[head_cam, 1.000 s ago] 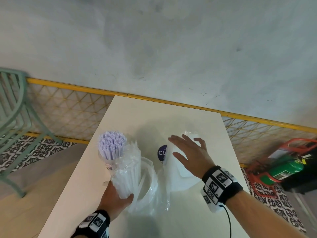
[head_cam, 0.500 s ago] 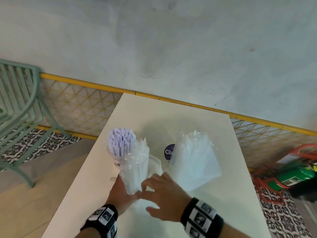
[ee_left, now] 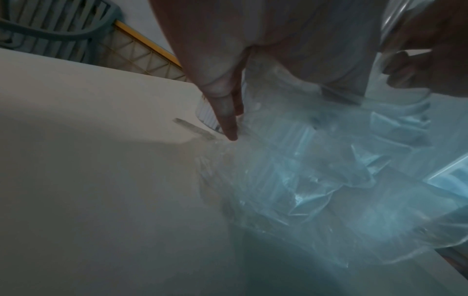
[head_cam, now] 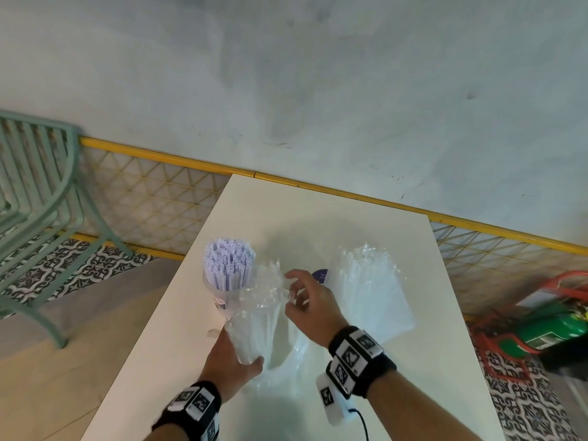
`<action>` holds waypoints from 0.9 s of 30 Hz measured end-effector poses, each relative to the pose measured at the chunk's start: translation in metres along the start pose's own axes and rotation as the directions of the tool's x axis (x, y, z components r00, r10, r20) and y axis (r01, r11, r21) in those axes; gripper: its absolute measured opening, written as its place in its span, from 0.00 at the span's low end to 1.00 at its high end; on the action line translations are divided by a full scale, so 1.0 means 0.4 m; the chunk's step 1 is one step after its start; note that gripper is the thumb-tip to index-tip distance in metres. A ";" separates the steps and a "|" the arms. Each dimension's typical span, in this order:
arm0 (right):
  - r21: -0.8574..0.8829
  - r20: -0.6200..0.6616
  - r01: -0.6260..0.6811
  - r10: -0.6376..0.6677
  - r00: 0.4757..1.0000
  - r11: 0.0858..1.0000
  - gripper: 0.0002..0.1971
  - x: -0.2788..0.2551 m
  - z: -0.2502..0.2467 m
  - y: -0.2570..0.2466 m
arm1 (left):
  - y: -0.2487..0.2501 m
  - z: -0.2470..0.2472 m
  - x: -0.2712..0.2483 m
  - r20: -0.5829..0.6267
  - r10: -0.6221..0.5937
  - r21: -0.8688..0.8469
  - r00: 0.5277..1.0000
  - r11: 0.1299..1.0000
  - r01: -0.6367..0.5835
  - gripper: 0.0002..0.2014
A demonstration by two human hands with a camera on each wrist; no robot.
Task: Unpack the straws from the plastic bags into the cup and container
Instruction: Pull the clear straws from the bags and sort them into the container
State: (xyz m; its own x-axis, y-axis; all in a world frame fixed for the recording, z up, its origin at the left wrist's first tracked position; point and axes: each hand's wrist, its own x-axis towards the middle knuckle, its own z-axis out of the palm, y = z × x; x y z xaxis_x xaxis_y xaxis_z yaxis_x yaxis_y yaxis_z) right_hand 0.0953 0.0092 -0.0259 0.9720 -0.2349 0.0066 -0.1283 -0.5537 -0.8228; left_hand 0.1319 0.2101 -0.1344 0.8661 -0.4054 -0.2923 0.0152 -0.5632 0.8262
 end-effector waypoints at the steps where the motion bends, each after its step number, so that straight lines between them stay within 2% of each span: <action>1: -0.013 0.037 0.001 0.000 0.999 1.000 0.27 0.011 0.006 0.000 | -0.001 0.000 0.001 0.007 -0.002 0.007 1.000 1.000 0.002 0.39; 3: -0.052 0.072 0.010 -0.006 0.997 0.999 0.30 0.031 0.014 0.000 | 0.000 -0.002 0.000 0.019 -0.013 0.005 1.000 1.000 0.013 0.37; 4: -0.077 0.071 0.018 -0.012 0.997 0.997 0.28 0.038 0.016 0.000 | 0.000 -0.003 -0.001 0.025 -0.017 0.004 1.000 1.000 0.017 0.37; 7: -0.142 0.032 0.035 -0.031 0.999 0.989 0.13 0.049 0.015 -0.004 | -0.007 -0.006 0.002 0.037 -0.040 -0.006 0.999 0.999 0.040 0.39; 11: -0.156 0.057 -0.012 0.021 0.998 0.988 0.17 0.047 0.019 0.002 | -0.018 -0.007 0.004 0.038 -0.060 -0.026 0.997 0.998 0.061 0.40; 15: -0.134 0.040 -0.084 0.090 0.995 0.987 0.16 0.048 0.030 0.009 | -0.013 -0.007 0.004 0.040 -0.045 -0.018 0.998 0.999 0.046 0.38; 21: -0.117 0.039 -0.201 0.207 0.978 0.973 0.22 0.054 0.035 0.002 | -0.015 -0.007 0.007 0.041 -0.063 -0.023 0.997 0.998 0.064 0.37; 24: -0.069 -0.021 -0.239 0.238 0.971 0.969 0.19 0.055 0.037 0.008 | -0.023 -0.005 0.012 0.038 -0.084 -0.013 0.996 0.996 0.085 0.38; 27: -0.041 -0.100 -0.239 0.234 0.967 0.970 0.26 0.056 0.035 0.005 | -0.030 -0.002 0.018 0.021 -0.108 -0.015 0.994 0.994 0.108 0.40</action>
State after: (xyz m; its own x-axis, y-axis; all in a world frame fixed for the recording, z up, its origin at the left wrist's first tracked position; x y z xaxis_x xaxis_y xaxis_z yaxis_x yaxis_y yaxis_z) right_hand 0.1197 0.0139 -0.0354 0.8903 -0.4365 -0.1300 -0.3653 -0.5138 -0.7763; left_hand 0.1380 0.2144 -0.1460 0.8489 -0.3573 -0.3894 0.1161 -0.5928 0.7970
